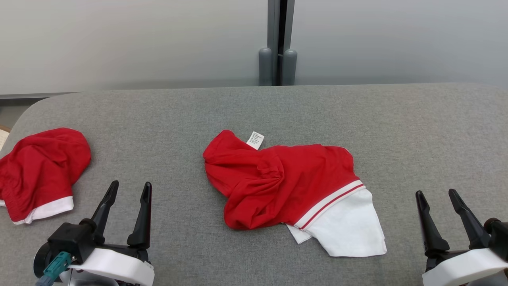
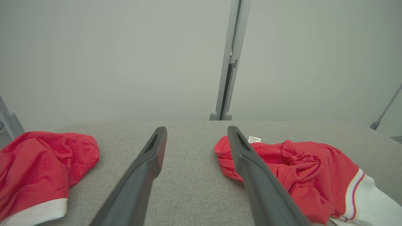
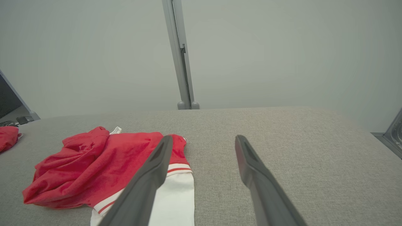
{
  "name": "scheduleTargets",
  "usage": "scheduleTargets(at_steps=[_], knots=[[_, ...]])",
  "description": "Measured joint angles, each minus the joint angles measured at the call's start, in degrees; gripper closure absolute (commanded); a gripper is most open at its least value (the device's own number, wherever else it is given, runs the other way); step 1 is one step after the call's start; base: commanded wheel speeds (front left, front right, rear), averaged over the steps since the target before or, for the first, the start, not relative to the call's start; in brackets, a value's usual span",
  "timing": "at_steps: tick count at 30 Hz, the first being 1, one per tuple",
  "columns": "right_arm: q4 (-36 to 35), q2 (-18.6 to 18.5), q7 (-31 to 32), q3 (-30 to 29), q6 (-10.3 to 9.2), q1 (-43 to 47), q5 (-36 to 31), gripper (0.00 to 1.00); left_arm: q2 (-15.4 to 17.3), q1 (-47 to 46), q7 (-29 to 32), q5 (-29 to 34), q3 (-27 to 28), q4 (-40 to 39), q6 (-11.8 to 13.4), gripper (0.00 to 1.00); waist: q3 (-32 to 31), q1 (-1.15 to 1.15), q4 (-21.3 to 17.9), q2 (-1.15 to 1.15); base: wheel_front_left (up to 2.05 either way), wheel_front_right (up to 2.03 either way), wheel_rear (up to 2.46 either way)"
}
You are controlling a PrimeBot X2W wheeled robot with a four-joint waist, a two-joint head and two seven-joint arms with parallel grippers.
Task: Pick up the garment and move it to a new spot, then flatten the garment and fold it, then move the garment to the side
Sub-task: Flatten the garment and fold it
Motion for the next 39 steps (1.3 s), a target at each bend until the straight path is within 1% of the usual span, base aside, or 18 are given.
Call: scheduleTargets(at_steps=[7,11,17,22,27,28,29,32,34,39], knots=[[0.1,0.1,0.2,0.1,0.00,0.0,0.0,0.00,0.0,0.0,0.5,0.0,-0.2,-0.9,0.5,0.00,0.3,0.00,0.2,0.00,0.00,0.00,0.00],[2.0,-0.2,0.3,1.5,0.00,0.4,-0.4,0.00,-0.1,-0.3,0.9,0.1,-0.6,-1.7,0.8,0.00,1.0,0.00,0.3,0.00,0.00,0.00,0.00],[10.5,-0.4,-1.7,4.2,0.00,0.8,-0.8,0.00,-0.7,-3.3,1.1,1.1,-1.6,-2.9,0.9,0.00,3.5,0.00,1.0,0.00,0.00,0.00,0.00],[20.1,-0.5,-3.2,6.7,0.00,-2.9,-1.2,0.00,-1.6,-5.5,1.1,1.6,-2.4,-2.7,0.4,0.00,6.0,0.00,1.7,0.00,0.00,0.00,0.00],[27.4,0.0,-3.8,8.1,0.01,-6.7,-0.7,0.00,-2.0,-6.5,0.9,1.9,-2.8,-1.9,-0.1,0.00,7.3,0.00,2.4,0.00,0.00,0.00,0.00],[28.2,0.2,-3.7,8.4,0.01,-7.3,0.1,0.62,-2.1,-6.8,0.8,1.9,-2.8,-1.7,-0.2,0.00,7.5,0.00,2.5,0.00,0.00,0.00,0.00],[28.6,0.2,-3.6,8.6,0.00,-7.8,0.7,1.00,-2.1,-7.0,0.7,1.9,-2.7,-1.6,-0.2,0.00,7.7,0.00,2.6,0.00,0.00,0.00,0.00],[29.0,0.2,-4.8,7.7,0.07,-8.5,1.2,1.00,-2.1,-7.1,0.4,1.9,-2.5,-1.2,-0.5,0.00,7.9,0.00,2.7,0.00,0.00,0.00,0.00],[27.9,0.3,-6.4,6.1,0.10,-8.6,1.1,1.00,-2.2,-7.1,0.3,1.9,-2.3,-1.0,-0.5,0.00,7.9,0.00,2.5,0.00,0.00,0.00,0.00],[23.5,-1.7,-8.2,-2.8,0.07,-8.4,0.3,1.00,-2.1,-7.0,-0.1,1.9,-1.6,-0.8,-0.5,0.00,7.7,0.00,1.6,0.00,0.00,0.00,0.00]])
